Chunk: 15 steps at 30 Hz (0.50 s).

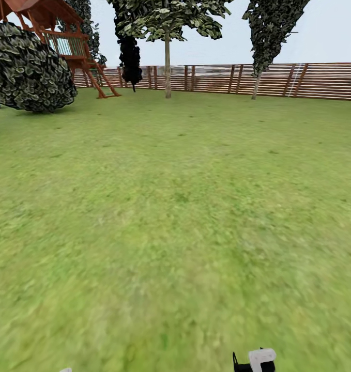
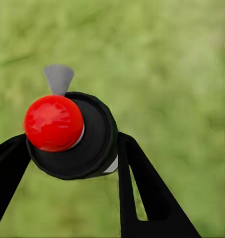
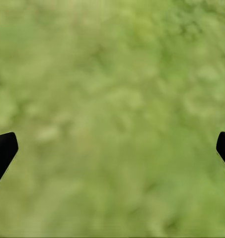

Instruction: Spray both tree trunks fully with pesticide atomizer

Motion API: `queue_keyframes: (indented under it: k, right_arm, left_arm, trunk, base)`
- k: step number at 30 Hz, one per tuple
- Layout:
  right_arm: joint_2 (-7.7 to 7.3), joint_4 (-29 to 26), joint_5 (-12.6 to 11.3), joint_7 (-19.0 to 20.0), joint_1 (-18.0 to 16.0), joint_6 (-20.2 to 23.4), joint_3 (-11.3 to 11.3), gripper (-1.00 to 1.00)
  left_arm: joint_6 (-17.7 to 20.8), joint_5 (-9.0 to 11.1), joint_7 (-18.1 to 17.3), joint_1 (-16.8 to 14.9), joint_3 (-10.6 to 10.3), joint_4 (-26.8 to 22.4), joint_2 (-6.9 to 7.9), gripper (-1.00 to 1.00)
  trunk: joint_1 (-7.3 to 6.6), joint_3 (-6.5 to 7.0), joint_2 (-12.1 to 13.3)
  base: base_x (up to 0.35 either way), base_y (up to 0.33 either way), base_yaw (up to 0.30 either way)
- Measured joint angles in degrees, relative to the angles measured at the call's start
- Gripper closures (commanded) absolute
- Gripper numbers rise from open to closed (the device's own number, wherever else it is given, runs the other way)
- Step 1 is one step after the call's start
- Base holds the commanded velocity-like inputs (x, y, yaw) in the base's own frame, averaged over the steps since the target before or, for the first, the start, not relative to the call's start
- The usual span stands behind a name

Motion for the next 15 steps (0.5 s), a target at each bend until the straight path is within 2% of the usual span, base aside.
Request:
queue_keyframes:
  k: [15]
  right_arm:
    - [0.0,0.0,0.0,0.0,0.0,0.0,0.0,-1.0]
  left_arm:
    - [0.0,0.0,0.0,0.0,0.0,0.0,-0.03,1.0]
  trunk:
    - [0.0,0.0,0.0]
  base:
    - [0.339,0.0,0.0]
